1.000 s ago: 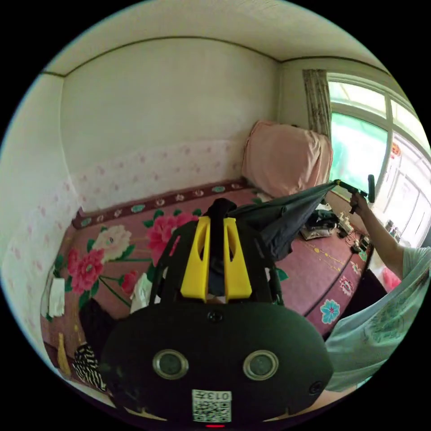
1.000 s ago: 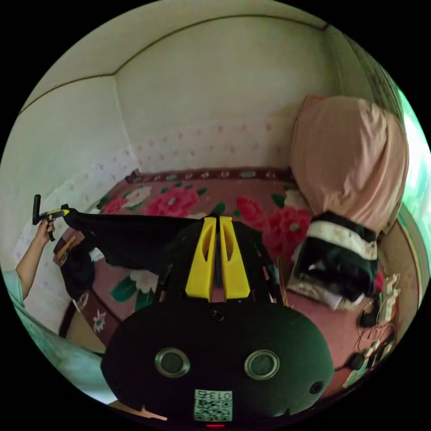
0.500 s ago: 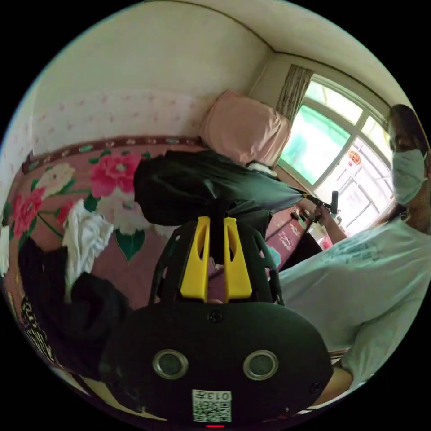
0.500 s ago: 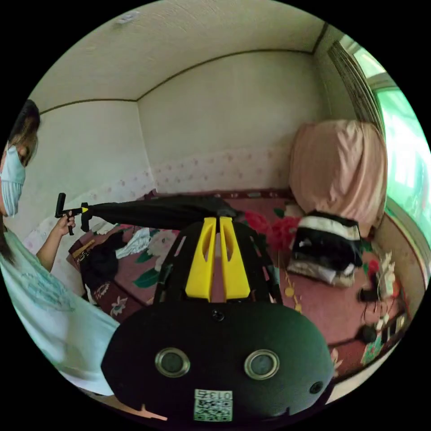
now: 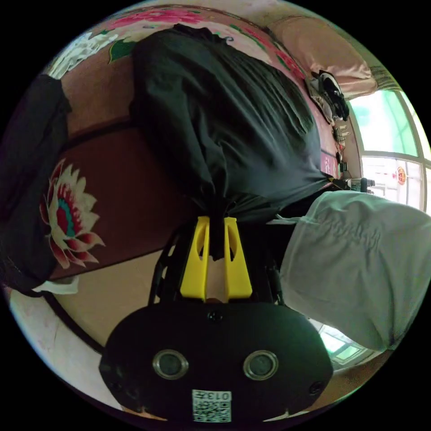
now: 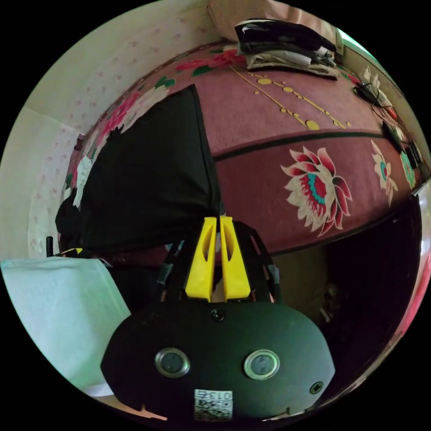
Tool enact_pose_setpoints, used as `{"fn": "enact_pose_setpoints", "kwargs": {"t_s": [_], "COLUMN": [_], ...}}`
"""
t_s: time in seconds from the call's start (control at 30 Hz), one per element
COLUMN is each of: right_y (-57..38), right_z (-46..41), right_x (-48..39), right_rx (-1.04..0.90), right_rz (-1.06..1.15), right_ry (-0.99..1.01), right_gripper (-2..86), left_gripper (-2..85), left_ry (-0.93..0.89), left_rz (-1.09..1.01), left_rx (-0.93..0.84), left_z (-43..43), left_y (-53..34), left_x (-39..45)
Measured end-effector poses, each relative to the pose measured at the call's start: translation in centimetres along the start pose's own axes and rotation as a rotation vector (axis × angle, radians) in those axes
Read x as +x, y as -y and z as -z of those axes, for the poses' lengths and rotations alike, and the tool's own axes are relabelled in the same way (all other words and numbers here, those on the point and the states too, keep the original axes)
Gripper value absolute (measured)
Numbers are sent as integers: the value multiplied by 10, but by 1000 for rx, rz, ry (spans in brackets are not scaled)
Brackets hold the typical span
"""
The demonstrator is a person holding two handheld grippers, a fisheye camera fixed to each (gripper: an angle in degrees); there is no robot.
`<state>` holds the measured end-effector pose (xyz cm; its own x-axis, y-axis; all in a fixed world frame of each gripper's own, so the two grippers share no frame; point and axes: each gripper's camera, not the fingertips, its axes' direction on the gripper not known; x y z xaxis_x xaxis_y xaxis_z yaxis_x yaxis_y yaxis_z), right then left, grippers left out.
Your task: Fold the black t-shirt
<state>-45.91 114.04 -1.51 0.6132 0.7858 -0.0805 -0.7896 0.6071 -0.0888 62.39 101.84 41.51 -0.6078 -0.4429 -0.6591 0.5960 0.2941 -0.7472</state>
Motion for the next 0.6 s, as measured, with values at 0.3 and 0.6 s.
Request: {"fn": "enact_pose_setpoints", "kwargs": {"t_s": [0.3,0.6], "right_y": [17,61], "right_z": [-5,6], "right_x": [-33,-79], "right_rx": [-97,-143], "right_rz": [47,180], "right_ry": [-75,-141], "right_gripper": [10,14], "left_gripper": [48,74], "left_ry": [-124,-76], "left_rz": [69,193], "left_rx": [-21,-81], "left_z": [1,14], "left_y": [8,15], "left_x": [-31,-71]}}
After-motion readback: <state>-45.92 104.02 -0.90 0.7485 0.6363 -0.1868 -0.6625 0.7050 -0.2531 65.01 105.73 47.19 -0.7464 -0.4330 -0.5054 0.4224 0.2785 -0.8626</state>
